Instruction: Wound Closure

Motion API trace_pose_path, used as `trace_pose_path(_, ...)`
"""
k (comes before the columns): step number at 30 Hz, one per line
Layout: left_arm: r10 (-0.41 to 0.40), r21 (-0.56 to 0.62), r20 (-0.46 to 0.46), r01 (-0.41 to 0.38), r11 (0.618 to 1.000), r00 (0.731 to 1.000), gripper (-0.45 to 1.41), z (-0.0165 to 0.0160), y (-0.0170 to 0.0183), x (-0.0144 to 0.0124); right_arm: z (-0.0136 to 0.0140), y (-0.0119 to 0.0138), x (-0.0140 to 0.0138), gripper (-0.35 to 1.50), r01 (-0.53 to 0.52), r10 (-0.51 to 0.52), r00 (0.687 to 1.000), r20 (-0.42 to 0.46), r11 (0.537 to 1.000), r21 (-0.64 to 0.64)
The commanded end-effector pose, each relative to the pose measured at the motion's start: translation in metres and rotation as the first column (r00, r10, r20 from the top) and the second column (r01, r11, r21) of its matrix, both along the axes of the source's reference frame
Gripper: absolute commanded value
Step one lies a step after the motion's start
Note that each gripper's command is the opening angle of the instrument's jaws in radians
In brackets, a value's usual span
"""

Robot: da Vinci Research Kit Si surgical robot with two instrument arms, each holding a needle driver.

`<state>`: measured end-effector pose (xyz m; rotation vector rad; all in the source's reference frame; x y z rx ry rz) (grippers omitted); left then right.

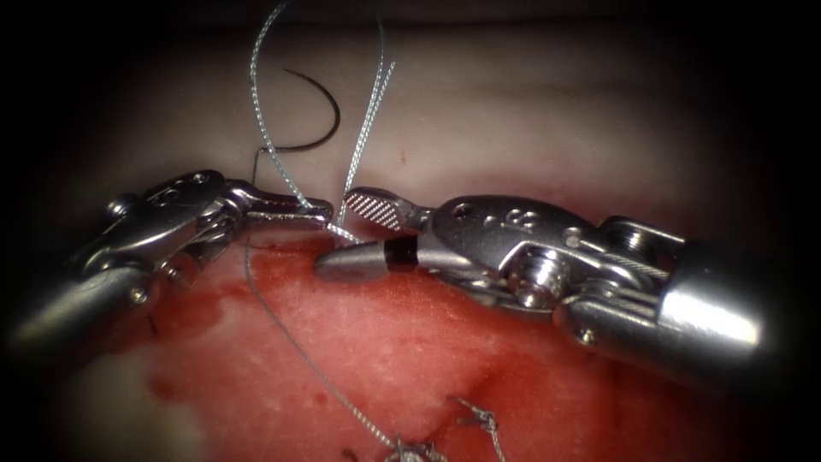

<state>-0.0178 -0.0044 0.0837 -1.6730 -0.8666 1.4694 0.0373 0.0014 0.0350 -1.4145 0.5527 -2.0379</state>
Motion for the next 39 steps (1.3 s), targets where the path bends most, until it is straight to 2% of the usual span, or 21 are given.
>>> trace_pose_path(1,0.030,-0.007,-0.019,-0.030,1.000,0.999,-0.45,-0.0008,0.0011,0.0005,-0.0016,0.0014,0.0002,1.30,-0.019,0.019,0.999,-0.033,1.000,-0.006)
trace_pose_path(3,0.118,0.009,-0.052,-0.118,0.993,0.992,-0.45,-0.0007,0.0001,0.0019,-0.0022,0.0019,-0.0006,1.25,-0.030,0.030,0.998,-0.063,1.000,-0.002)
trace_pose_path(4,0.188,0.063,-0.065,-0.184,0.981,0.980,-0.45,-0.0008,-0.0008,0.0030,-0.0027,0.0025,-0.0016,1.25,-0.036,0.036,0.995,-0.089,0.999,0.004)
trace_pose_path(6,0.249,0.091,-0.052,-0.244,0.965,0.967,-0.45,-0.0011,-0.0019,0.0039,-0.0031,0.0036,-0.0029,0.94,-0.047,0.051,0.993,-0.109,0.998,0.040)
trace_pose_path(8,0.280,0.115,-0.035,-0.274,0.955,0.959,-0.45,-0.0016,-0.0025,0.0044,-0.0033,0.0051,-0.0041,0.78,-0.057,0.070,0.991,-0.113,0.992,0.113)
trace_pose_path(10,0.307,0.135,-0.020,-0.301,0.944,0.952,-0.45,-0.0022,-0.0029,0.0046,-0.0032,0.0062,-0.0051,0.42,-0.071,0.092,0.990,-0.111,0.981,0.181)
trace_pose_path(11,0.319,0.134,-0.012,-0.315,0.940,0.948,-0.45,-0.0026,-0.0032,0.0047,-0.0029,0.0069,-0.0056,-0.20,-0.092,0.115,0.988,-0.101,0.973,0.211)
trace_pose_path(12,0.332,0.132,-0.005,-0.328,0.935,0.943,-0.45,-0.0029,-0.0035,0.0048,-0.0025,0.0073,-0.0059,-0.35,-0.103,0.126,0.987,-0.095,0.970,0.222)
trace_pose_path(16,0.377,0.123,0.021,-0.377,0.918,0.926,-0.45,-0.0039,-0.0041,0.0048,-0.0004,0.0081,-0.0061,-0.35,-0.133,0.152,0.986,-0.073,0.968,0.213)
trace_pose_path(18,0.410,0.116,0.039,-0.412,0.904,0.911,-0.45,-0.0041,-0.0043,0.0047,0.0018,0.0084,-0.0049,-0.35,-0.152,0.168,0.984,-0.062,0.968,0.200)
trace_pose_path(21,0.430,0.106,0.048,-0.433,0.895,0.901,-0.45,-0.0041,-0.0041,0.0046,0.0041,0.0089,-0.0028,-0.35,-0.121,0.138,0.988,-0.074,0.973,0.198)
trace_pose_path(24,0.413,0.091,0.039,-0.415,0.906,0.910,-0.45,-0.0038,-0.0037,0.0048,0.0068,0.0097,0.0009,-0.35,-0.026,0.049,0.993,-0.111,0.979,0.204)
trace_pose_path(27,0.386,0.068,0.026,-0.387,0.920,0.922,-0.45,-0.0034,-0.0029,0.0050,0.0086,0.0090,0.0033,-0.35,0.086,-0.052,0.983,-0.176,0.977,0.193)
trace_pose_path(29,0.367,0.060,0.016,-0.368,0.928,0.930,-0.45,-0.0029,-0.0024,0.0051,0.0095,0.0080,0.0047,-0.35,0.211,-0.163,0.956,-0.245,0.960,0.184)
trace_pose_path(30,0.354,0.050,0.001,-0.354,0.934,0.935,-0.45,-0.0025,-0.0021,0.0053,0.0099,0.0068,0.0056,-0.35,0.301,-0.246,0.925,-0.289,0.939,0.164)
trace_pose_path(31,0.344,0.040,-0.015,-0.343,0.938,0.939,-0.45,-0.0022,-0.0018,0.0055,0.0099,0.0061,0.0060,-0.35,0.343,-0.283,0.908,-0.308,0.925,0.164)
trace_pose_path(32,0.304,0.027,-0.047,-0.303,0.953,0.952,-0.45,-0.0017,-0.0012,0.0057,0.0094,0.0051,0.0065,-0.35,0.422,-0.342,0.869,-0.357,0.889,0.178)
trace_pose_path(35,0.199,-0.004,-0.128,-0.201,0.980,0.972,-0.45,-0.0010,0.0008,0.0064,0.0081,0.0042,0.0065,-0.35,0.504,-0.388,0.815,-0.430,0.840,0.198)
trace_pose_path(38,0.117,0.004,-0.260,-0.120,0.993,0.959,-0.45,0.0000,0.0026,0.0073,0.0068,0.0039,0.0064,-0.35,0.547,-0.384,0.774,-0.503,0.806,0.225)
trace_pose_path(39,0.057,-0.009,-0.357,-0.064,0.998,0.932,-0.45,0.0003,0.0029,0.0075,0.0062,0.0038,0.0064,-0.35,0.558,-0.365,0.755,-0.544,0.794,0.243)
